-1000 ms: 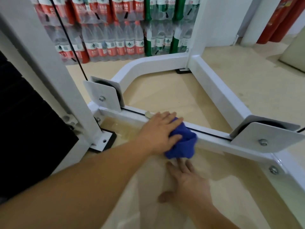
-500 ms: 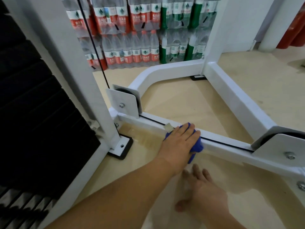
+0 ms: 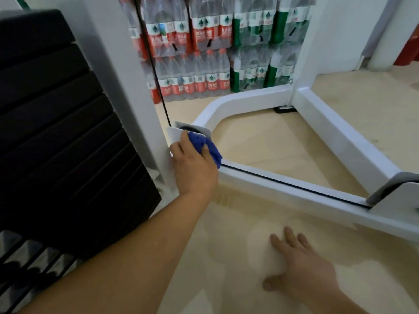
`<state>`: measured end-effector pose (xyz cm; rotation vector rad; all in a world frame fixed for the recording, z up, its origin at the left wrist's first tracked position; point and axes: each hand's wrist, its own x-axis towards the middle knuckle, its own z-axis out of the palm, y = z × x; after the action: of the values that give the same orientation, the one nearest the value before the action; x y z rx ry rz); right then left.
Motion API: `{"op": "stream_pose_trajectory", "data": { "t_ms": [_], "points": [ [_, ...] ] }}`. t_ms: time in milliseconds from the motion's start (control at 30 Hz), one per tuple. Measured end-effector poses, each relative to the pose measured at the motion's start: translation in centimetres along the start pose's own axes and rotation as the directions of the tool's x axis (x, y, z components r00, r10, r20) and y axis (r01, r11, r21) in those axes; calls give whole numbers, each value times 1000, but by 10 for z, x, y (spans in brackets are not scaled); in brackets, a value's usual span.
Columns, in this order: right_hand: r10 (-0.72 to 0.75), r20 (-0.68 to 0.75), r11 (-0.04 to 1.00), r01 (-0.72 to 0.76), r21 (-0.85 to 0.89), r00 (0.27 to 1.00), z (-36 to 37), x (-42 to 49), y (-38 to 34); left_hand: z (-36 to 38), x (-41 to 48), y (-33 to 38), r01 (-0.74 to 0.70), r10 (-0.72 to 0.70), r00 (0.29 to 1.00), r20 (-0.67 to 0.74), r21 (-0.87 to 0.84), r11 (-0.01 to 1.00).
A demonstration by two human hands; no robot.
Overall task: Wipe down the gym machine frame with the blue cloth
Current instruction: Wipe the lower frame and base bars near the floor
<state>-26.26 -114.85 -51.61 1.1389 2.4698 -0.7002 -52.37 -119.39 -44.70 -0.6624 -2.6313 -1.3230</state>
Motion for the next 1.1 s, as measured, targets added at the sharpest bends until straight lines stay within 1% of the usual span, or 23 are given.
{"op": "stream_pose_trajectory", "data": {
  "t_ms": [33,100,200,267,300,367,433,500,567,633,667,700,767,833,867,900,933,967,1000,1033,1067,1100],
  "points": [
    [1,3,1000,-1,8,1000,-1,1,0,7,3,1,76,-75,997,4,-40,996],
    [9,7,1000,-9,1,1000,-2,3,1,19,8,-1,151,-150,989,13,-57,987],
    [28,18,999,-27,-19,999,1,4,0,30,9,-4,196,-196,980,-16,20,980],
    [34,22,998,-33,-48,999,1,2,-2,36,-3,-5,160,-158,987,-26,80,984],
    [39,23,998,-37,-46,999,0,3,-1,40,-12,-7,123,-123,992,0,96,988],
    [46,45,998,-44,-44,998,-4,3,-2,47,-33,-13,111,-113,986,126,30,993],
    [55,62,998,-52,-43,997,-6,4,-2,48,-61,-29,118,-96,956,278,-64,991],
    [54,60,998,-52,-36,997,-5,3,-2,39,-85,-44,131,-87,921,381,-90,987],
    [69,57,998,-69,-10,996,-4,5,-3,29,-99,-54,191,-124,894,431,-115,975],
    [72,78,997,-72,3,994,-4,9,0,16,-109,-52,320,-222,867,446,-157,934],
    [65,80,998,-67,15,995,-5,11,0,10,-115,-48,380,-275,839,470,-145,914],
    [55,64,997,-58,47,996,-7,9,-1,5,-122,-43,433,-314,806,502,-137,891],
    [14,-36,977,-6,213,999,-4,4,-7,-6,-137,-37,507,-350,750,562,-148,849],
    [-100,-138,902,148,406,985,-1,-2,-27,-24,-141,-29,539,-338,716,611,-176,824],
    [-182,-148,831,233,505,972,3,-5,-41,-33,-140,-28,539,-321,707,631,-187,821],
    [-220,-150,778,266,569,964,9,-7,-54,-44,-137,-29,522,-285,701,654,-199,829],
    [-217,-158,746,268,609,963,17,-5,-65,-53,-134,-35,480,-236,696,679,-195,856],
    [-182,-172,763,249,596,968,22,0,-77,-63,-130,-44,433,-211,701,681,-170,885],
    [-151,-161,775,218,594,975,25,6,-87,-71,-124,-57,355,-214,705,676,-76,932],
    [-121,-130,783,175,596,984,27,13,-93,-78,-119,-74,219,-229,699,678,102,970],
    [-91,-103,761,135,634,991,27,18,-99,-84,-115,-92,52,-263,669,695,310,949],
    [-79,-91,740,119,662,993,26,22,-103,-90,-114,-109,-104,-303,643,703,472,875]
  ]
}}
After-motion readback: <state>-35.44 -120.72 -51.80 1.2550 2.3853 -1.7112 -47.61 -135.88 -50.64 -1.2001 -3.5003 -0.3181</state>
